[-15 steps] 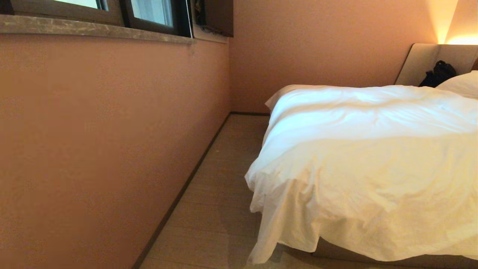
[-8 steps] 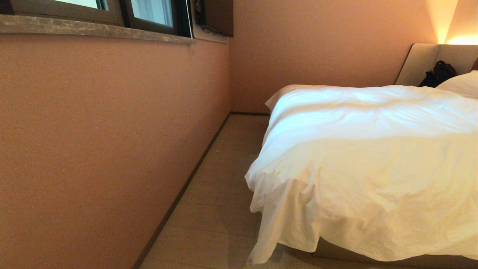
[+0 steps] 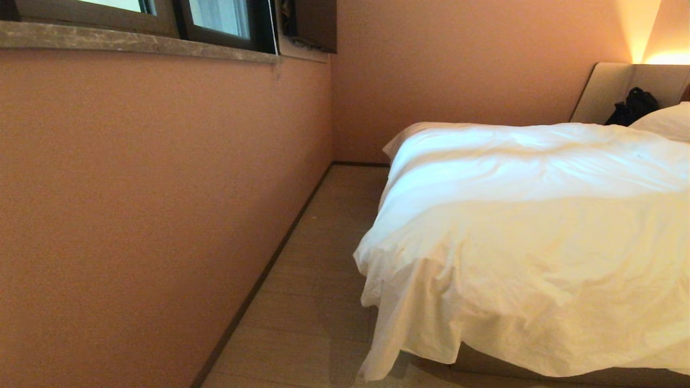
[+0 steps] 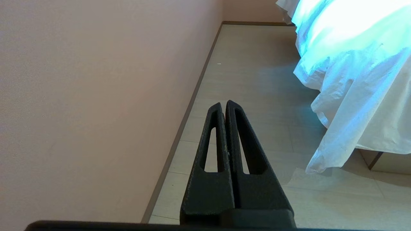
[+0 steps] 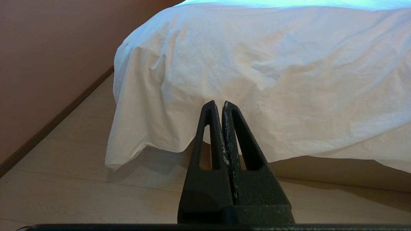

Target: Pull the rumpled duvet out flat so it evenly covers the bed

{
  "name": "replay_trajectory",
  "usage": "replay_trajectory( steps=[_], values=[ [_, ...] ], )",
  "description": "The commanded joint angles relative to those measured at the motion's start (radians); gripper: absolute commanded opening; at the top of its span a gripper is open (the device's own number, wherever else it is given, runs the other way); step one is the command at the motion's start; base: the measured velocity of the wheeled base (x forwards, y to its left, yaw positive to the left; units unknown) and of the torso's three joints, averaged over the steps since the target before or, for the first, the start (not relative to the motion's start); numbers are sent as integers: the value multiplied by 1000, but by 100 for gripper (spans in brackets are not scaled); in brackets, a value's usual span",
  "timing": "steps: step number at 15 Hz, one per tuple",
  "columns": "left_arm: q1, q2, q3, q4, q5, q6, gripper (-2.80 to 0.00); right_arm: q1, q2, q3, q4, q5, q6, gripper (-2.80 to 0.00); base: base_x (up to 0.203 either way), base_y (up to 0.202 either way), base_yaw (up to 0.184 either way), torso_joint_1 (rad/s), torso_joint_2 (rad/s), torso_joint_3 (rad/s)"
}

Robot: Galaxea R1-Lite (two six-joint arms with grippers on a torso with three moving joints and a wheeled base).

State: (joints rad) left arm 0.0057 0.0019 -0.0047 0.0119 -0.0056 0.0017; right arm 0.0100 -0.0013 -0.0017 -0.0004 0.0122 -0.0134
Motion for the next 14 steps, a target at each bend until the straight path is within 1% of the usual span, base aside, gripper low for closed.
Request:
replay_trajectory(
  steps=[1, 14],
  values=[
    [0, 0, 0, 0, -1, 0, -280, 1, 1, 0, 0, 0, 1, -280, 0, 0, 0, 0, 0, 0],
    [0, 0, 0, 0, 1, 0, -280, 1, 1, 0, -1, 2, -2, -280, 0, 0, 0, 0, 0, 0]
  ],
)
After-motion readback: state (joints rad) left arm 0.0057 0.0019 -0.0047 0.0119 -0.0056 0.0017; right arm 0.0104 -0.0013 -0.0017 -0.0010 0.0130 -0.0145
